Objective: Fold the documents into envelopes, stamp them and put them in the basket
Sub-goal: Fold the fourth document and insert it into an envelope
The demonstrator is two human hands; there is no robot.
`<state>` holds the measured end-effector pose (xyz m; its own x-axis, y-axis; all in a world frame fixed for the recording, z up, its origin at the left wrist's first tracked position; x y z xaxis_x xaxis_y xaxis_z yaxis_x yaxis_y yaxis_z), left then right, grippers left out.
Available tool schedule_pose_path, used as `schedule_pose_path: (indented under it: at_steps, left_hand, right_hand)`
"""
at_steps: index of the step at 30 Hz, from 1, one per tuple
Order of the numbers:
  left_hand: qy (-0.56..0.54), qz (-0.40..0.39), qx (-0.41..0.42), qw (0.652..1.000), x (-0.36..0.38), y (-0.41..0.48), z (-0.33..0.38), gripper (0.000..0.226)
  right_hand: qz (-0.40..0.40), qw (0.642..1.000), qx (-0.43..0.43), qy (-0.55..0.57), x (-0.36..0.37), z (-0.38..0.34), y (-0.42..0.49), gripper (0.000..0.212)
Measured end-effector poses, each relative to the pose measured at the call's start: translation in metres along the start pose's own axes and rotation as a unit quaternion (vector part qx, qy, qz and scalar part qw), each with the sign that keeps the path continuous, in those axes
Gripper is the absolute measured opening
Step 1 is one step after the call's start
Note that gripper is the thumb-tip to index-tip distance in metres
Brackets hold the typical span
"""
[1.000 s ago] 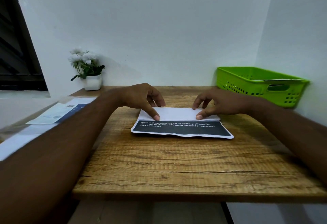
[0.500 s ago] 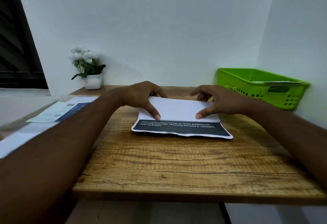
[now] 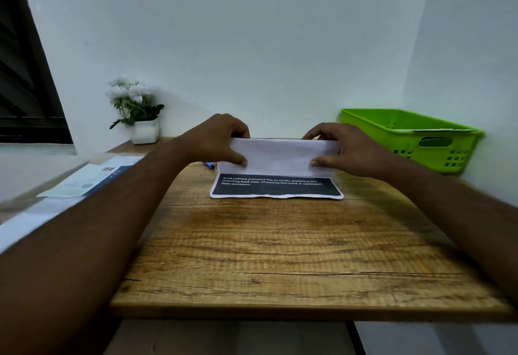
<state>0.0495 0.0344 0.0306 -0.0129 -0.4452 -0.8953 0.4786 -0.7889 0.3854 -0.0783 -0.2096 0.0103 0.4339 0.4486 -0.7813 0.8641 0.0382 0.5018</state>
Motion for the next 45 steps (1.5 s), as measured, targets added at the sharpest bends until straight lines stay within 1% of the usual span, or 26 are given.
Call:
schedule_pose_path:
  at_steps: [4, 10, 13, 16, 19, 21, 22, 25, 28, 30, 32, 36, 38, 41, 45]
  left_hand:
    - [0.021, -0.008, 0.015, 1.000, 0.002, 0.001, -0.001, 0.026]
    - [0.026, -0.034, 0.012, 0.999, 0.001, 0.000, 0.002, 0.026]
    - [0.007, -0.061, 0.010, 0.998, 0.001, 0.000, 0.003, 0.024]
    - [0.013, -0.107, -0.006, 0.994, 0.003, 0.000, 0.002, 0.024]
    - [0.026, -0.145, -0.015, 0.989, 0.007, 0.001, 0.008, 0.035]
    - [0.030, -0.164, -0.015, 0.986, 0.010, 0.001, 0.016, 0.040]
    - [0.026, -0.171, -0.018, 0.985, 0.010, 0.001, 0.018, 0.041]
    - [0.013, -0.188, -0.028, 0.982, 0.011, -0.002, 0.022, 0.042]
    - [0.007, -0.201, -0.039, 0.979, 0.010, -0.005, 0.024, 0.047]
    - [-0.005, -0.211, -0.044, 0.977, 0.010, -0.006, 0.026, 0.055]
    - [-0.011, -0.222, -0.044, 0.974, 0.009, -0.007, 0.028, 0.061]
    - [-0.001, -0.226, -0.038, 0.973, 0.011, -0.007, 0.029, 0.062]
    - [-0.005, -0.222, -0.034, 0.975, 0.012, -0.006, 0.029, 0.062]
    - [-0.007, -0.213, -0.024, 0.977, 0.017, -0.004, 0.030, 0.053]
    - [-0.014, -0.203, -0.005, 0.979, 0.025, -0.002, 0.032, 0.046]
  right_hand:
    - [-0.008, 1.000, -0.001, -0.007, 0.000, 0.002, 0.000, 0.028]
    - [-0.029, 0.999, 0.003, -0.036, -0.002, 0.002, 0.001, 0.016]
    - [-0.043, 0.998, 0.014, -0.044, -0.004, 0.000, 0.001, 0.026]
    - [-0.068, 0.995, 0.032, -0.061, -0.005, -0.005, -0.001, 0.036]
    - [-0.105, 0.992, 0.038, -0.063, -0.005, -0.011, -0.005, 0.032]
    - [-0.128, 0.989, 0.036, -0.064, -0.004, -0.014, -0.006, 0.032]
    - [-0.141, 0.988, 0.030, -0.061, -0.003, -0.014, -0.006, 0.032]
    - [-0.176, 0.984, 0.014, -0.031, 0.000, -0.012, -0.005, 0.024]
    - [-0.207, 0.978, 0.009, -0.003, 0.003, -0.011, -0.006, 0.025]
    - [-0.227, 0.974, 0.004, 0.001, 0.005, -0.013, -0.007, 0.029]
    - [-0.235, 0.972, 0.003, -0.004, 0.005, -0.015, -0.008, 0.033]
    - [-0.253, 0.967, 0.002, -0.018, 0.007, -0.020, -0.009, 0.044]
    - [-0.254, 0.967, 0.001, -0.017, 0.009, -0.022, -0.009, 0.044]
    - [-0.244, 0.969, -0.015, -0.026, 0.012, -0.026, -0.009, 0.041]
    - [-0.220, 0.974, -0.040, -0.014, 0.026, -0.030, -0.008, 0.033]
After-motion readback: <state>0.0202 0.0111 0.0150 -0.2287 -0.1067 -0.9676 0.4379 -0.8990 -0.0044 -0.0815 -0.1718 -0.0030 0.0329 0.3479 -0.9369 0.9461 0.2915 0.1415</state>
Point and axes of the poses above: each hand's wrist, its own y-axis towards the middle knuckle, its own x-axis out of the palm, z = x × y, the point moved 2 cm from there along y, towards the middle knuckle
